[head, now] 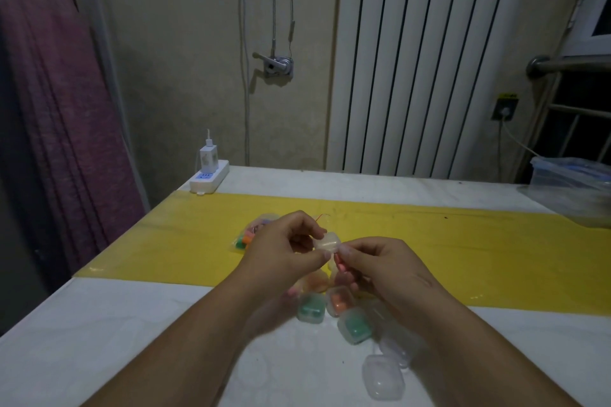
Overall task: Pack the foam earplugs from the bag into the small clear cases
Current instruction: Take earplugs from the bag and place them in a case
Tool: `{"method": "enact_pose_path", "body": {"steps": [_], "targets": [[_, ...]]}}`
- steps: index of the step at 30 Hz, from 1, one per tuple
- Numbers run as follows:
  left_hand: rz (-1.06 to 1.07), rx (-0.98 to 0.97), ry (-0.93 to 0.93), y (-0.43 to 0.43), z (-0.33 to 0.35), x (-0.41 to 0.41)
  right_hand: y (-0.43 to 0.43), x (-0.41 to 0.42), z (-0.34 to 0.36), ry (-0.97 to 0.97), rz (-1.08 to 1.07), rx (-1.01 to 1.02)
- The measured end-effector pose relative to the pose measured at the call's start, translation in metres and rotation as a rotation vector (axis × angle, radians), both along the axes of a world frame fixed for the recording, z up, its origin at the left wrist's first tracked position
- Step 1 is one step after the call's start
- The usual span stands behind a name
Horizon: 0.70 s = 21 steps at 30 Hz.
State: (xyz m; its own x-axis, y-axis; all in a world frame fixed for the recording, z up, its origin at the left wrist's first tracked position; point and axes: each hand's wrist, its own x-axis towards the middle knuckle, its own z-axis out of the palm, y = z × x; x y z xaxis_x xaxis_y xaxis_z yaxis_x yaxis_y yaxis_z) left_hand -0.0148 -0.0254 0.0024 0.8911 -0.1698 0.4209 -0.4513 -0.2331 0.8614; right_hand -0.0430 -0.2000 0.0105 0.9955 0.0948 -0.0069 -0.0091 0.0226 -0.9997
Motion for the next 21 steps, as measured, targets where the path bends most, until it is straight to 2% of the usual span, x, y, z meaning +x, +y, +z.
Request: {"method": "enact_pose_path", "body": {"steps": [11,16,21], "targets": [[0.010,0.076,-0.002,-0.003,-0.004,0.002,0.006,-0.006,0.002,-0.052,-0.069,-0.176],[0.042,-0.081,0.098,-0.001,0.006,0.003,0.003,-0.004,0.004,-0.021,-0.079,-0.144],[-0.013,-0.028,0.201,0.000,0.006,-0.005,0.001,-0.004,0.006,-0.025,-0.070,-0.071]]}}
